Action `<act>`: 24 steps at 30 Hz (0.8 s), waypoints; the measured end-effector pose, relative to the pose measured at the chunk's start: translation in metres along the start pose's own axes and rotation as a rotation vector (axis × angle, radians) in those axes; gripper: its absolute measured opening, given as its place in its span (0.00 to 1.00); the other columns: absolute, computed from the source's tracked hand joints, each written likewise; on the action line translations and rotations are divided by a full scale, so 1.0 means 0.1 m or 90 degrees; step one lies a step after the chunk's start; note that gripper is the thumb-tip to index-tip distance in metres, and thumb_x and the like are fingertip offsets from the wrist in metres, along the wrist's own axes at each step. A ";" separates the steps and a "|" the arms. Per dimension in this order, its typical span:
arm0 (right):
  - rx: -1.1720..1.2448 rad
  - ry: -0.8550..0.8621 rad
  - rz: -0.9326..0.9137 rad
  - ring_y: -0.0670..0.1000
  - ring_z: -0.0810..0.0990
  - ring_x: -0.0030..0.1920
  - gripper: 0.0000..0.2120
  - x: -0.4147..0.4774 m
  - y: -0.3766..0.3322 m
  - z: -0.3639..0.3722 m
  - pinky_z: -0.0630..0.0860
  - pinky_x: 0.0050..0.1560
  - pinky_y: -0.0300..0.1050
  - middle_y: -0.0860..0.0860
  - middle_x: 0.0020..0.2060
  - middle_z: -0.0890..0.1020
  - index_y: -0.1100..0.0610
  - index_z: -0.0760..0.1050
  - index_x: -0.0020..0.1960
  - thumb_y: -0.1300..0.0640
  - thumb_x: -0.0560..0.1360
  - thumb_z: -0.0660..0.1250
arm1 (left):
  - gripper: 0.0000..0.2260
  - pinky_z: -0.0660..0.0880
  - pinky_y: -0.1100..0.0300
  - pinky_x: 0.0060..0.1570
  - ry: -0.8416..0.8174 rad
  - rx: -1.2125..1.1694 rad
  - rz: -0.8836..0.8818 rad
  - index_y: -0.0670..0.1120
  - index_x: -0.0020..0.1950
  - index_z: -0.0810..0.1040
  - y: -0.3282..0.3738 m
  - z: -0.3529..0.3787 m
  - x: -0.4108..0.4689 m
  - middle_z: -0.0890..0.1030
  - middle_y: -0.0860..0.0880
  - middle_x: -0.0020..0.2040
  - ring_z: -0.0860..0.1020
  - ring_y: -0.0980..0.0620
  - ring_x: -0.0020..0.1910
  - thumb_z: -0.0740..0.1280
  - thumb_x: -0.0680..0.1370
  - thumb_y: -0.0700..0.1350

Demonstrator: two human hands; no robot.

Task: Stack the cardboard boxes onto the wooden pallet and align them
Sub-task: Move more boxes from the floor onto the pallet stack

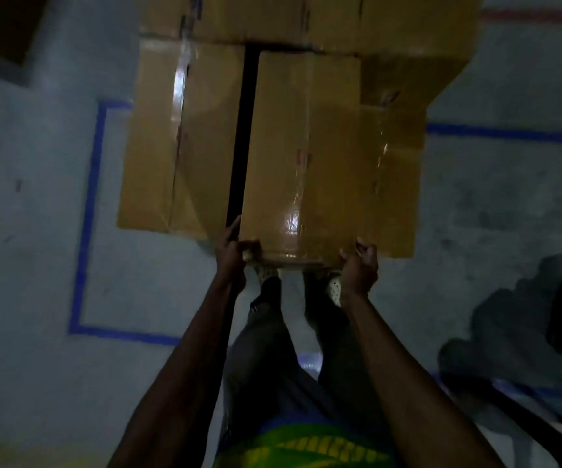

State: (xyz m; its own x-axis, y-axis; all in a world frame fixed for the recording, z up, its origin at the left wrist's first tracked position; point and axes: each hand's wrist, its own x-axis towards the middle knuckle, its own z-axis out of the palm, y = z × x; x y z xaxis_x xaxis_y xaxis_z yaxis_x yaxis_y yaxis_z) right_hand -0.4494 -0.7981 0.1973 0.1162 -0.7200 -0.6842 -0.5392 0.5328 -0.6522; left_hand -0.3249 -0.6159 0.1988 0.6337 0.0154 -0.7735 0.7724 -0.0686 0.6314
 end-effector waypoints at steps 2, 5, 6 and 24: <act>-0.092 -0.038 0.006 0.56 0.78 0.63 0.18 0.23 0.29 0.18 0.72 0.52 0.43 0.53 0.64 0.79 0.57 0.75 0.65 0.65 0.77 0.68 | 0.24 0.73 0.57 0.36 0.102 -0.057 -0.064 0.50 0.70 0.78 -0.35 -0.06 0.28 0.79 0.39 0.66 0.78 0.43 0.54 0.61 0.78 0.31; -0.125 -0.109 0.049 0.54 0.76 0.64 0.21 0.45 0.50 0.35 0.70 0.53 0.43 0.53 0.67 0.77 0.57 0.73 0.69 0.65 0.77 0.70 | 0.17 0.79 0.55 0.41 0.298 -0.234 -0.118 0.38 0.67 0.79 -0.81 -0.13 0.45 0.79 0.35 0.65 0.80 0.43 0.49 0.62 0.80 0.31; -0.118 -0.115 0.054 0.53 0.76 0.63 0.22 0.50 0.53 0.39 0.71 0.55 0.44 0.53 0.67 0.77 0.56 0.72 0.69 0.65 0.77 0.71 | 0.17 0.81 0.55 0.41 0.319 -0.275 -0.135 0.37 0.68 0.77 -0.90 -0.14 0.47 0.78 0.35 0.65 0.81 0.42 0.50 0.63 0.80 0.31; -0.192 -0.098 0.029 0.59 0.71 0.72 0.39 0.53 0.38 0.94 0.72 0.69 0.57 0.53 0.76 0.68 0.50 0.58 0.80 0.48 0.76 0.73 | 0.07 0.79 0.55 0.45 0.321 -0.149 -0.207 0.42 0.35 0.81 -0.70 -0.21 0.77 0.82 0.45 0.36 0.82 0.45 0.40 0.75 0.72 0.34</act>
State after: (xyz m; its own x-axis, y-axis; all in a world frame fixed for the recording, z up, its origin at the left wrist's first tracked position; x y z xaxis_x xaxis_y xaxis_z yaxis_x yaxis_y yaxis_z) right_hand -0.3849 -0.7741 0.1056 0.1984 -0.6115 -0.7660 -0.7660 0.3909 -0.5104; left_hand -0.3296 -0.5890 0.0965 0.2648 0.4691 -0.8425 0.8813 0.2369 0.4089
